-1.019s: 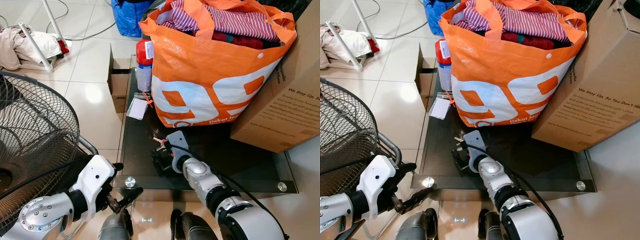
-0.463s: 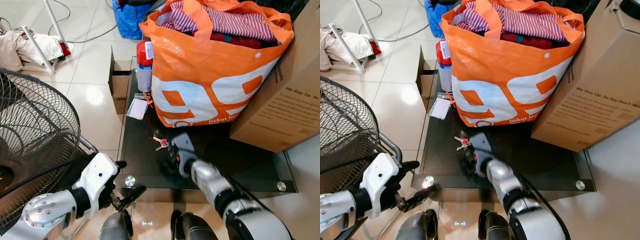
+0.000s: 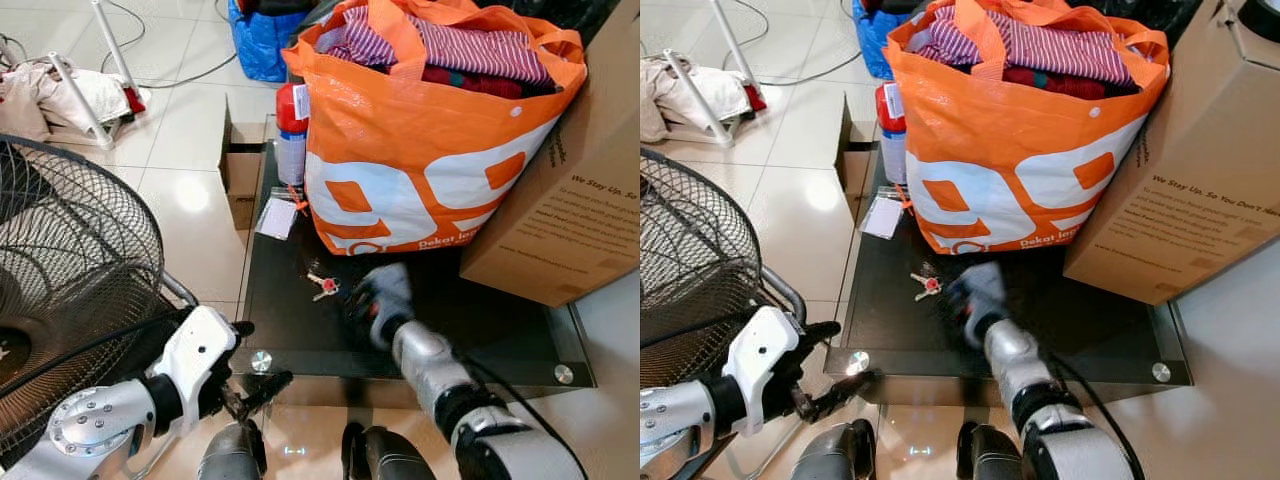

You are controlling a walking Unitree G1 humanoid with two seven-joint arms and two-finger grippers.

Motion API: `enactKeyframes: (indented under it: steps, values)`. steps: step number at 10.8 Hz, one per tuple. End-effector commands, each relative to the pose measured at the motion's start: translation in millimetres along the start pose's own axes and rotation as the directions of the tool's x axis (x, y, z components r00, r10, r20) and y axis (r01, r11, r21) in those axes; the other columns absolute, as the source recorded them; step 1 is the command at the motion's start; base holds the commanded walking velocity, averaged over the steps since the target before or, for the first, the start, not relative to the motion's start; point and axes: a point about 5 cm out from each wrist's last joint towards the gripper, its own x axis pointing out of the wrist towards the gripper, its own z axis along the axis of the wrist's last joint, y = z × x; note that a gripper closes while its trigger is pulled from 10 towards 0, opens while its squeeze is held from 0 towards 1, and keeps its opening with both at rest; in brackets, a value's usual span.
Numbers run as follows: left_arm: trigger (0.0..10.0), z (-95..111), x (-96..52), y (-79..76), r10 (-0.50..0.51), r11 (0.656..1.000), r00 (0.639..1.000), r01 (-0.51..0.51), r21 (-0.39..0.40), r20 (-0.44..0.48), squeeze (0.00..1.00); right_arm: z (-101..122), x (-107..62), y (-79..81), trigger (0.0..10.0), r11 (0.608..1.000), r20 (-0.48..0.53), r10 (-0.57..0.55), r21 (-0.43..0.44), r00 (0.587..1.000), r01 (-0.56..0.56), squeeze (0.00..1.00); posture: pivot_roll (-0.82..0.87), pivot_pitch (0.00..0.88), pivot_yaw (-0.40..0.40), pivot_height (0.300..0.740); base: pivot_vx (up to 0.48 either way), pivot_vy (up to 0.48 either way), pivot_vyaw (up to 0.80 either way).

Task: Hang keys on a hook

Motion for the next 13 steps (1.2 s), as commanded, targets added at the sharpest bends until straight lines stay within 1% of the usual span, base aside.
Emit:
enactKeyframes:
  steps: [1, 2, 3, 4, 5, 6, 7, 8, 9, 10, 11, 12, 13]
  values:
    - [10.0, 1.2, 1.2, 12.9, 0.164, 0.986, 0.986, -0.164, -0.003, 0.039, 0.0, 5.6, -3.6, -1.0, 10.0, 0.999, 0.079, -0.01, 0.053, 0.997, 0.006, 0.37, 0.07, 0.127, -0.056, 0.74, 0.0, 0.0, 0.0]
    - [10.0, -2.3, 3.3, 22.9, 0.286, 0.957, 0.956, -0.282, -0.067, 0.063, 0.0, 6.1, -8.8, 0.1, 10.0, 0.999, 0.112, -0.002, 0.047, 0.994, -0.003, 0.0, 0.05, 0.071, -0.057, 0.74, 0.0, 0.0, 0.0]
    - [10.0, -4.5, 2.8, 28.8, 0.356, 0.932, 0.932, -0.349, -0.098, 0.072, 0.0, 9.9, -18.2, -1.5, 10.0, 0.999, 0.14, -0.008, 0.045, 0.99, 0.002, 0.0, 0.03, 0.0, -0.055, 0.74, 0.0, 0.0, 0.0]
    - [10.0, -6.1, 2.5, 32.2, 0.41, 0.91, 0.907, -0.402, -0.099, 0.09, 0.0, 19.6, -37.2, -7.1, 10.0, 0.999, 0.18, -0.037, 0.036, 0.983, 0.031, 0.0, 0.02, 0.0, -0.053, 0.74, 0.0, 0.0, 0.0]
    - [10.0, -6.3, 8.0, 35.4, 0.443, 0.896, 0.891, -0.435, -0.093, 0.095, 0.0, 28.4, -52.9, -16.7, 10.0, 0.998, 0.2, -0.062, 0.039, 0.978, 0.055, 0.0, 0.01, 0.0, -0.041, 0.74, 0.0, 0.0, 0.0]
    - [10.0, -3.0, 18.2, 39.5, 0.479, 0.877, 0.87, -0.47, -0.095, 0.118, 0.0, 41.7, -71.8, -25.7, 10.0, 0.994, 0.242, -0.107, 0.035, 0.964, 0.102, 0.0, -0.02, 0.0, -0.029, 0.74, 0.0, 0.0, 0.0]
    - [10.0, -0.6, 24.4, 43.1, 0.493, 0.87, 0.859, -0.483, -0.099, 0.137, 0.0, 48.2, -78.0, -27.4, 10.0, 0.992, 0.262, -0.127, 0.021, 0.957, 0.126, 0.0, -0.03, 0.0, -0.014, 0.74, 0.0, 0.0, 0.0]
    - [10.0, 5.2, 33.5, 52.3, 0.531, 0.847, 0.83, -0.521, -0.103, 0.169, 0.0, 56.2, -85.7, -29.8, 10.0, 0.984, 0.264, -0.176, 0.026, 0.948, 0.176, 0.0, -0.03, 0.0, -0.012, 0.74, 0.0, 0.0, 0.0]
    - [10.0, 8.1, 36.8, 56.4, 0.549, 0.836, 0.816, -0.54, -0.103, 0.18, 0.0, 55.9, -88.6, -32.2, 10.0, 0.975, 0.247, -0.221, 0.028, 0.943, 0.221, 0.0, -0.02, 0.0, -0.011, 0.74, 0.0, 0.0, 0.0]
    - [10.0, 8.6, 41.6, 60.8, 0.561, 0.827, 0.807, -0.553, -0.099, 0.183, 0.0, 53.4, -89.1, -34.5, 10.0, 0.964, 0.205, -0.266, 0.035, 0.942, 0.264, 0.0, -0.02, 0.0, -0.012, 0.74, 0.0, 0.0, 0.0]
    - [10.0, 8.6, 45.3, 63.1, 0.566, 0.824, 0.803, -0.559, -0.092, 0.188, 0.0, 52.8, -84.7, -37.5, 10.0, 0.956, 0.179, -0.295, 0.044, 0.939, 0.292, 0.0, -0.01, 0.0, -0.018, 0.74, 0.0, 0.0, 0.0]
    - [10.0, 9.3, 48.6, 66.7, 0.575, 0.816, 0.795, -0.573, -0.073, 0.193, 0.0, 57.0, -78.2, -38.9, 10.0, 0.955, 0.165, -0.297, 0.033, 0.941, 0.295, 0.0, 0.0, 0.0, -0.024, 0.74, 0.0, 0.0, 0.0]
    - [10.0, 9.5, 49.6, 68.3, 0.578, 0.814, 0.793, -0.577, -0.066, 0.196, 0.0, 61.4, -76.2, -39.6, 10.0, 0.957, 0.163, -0.286, -0.007, 0.944, 0.291, 0.0, 0.0, 0.0, -0.028, 0.74, 0.0, 0.0, 0.0]
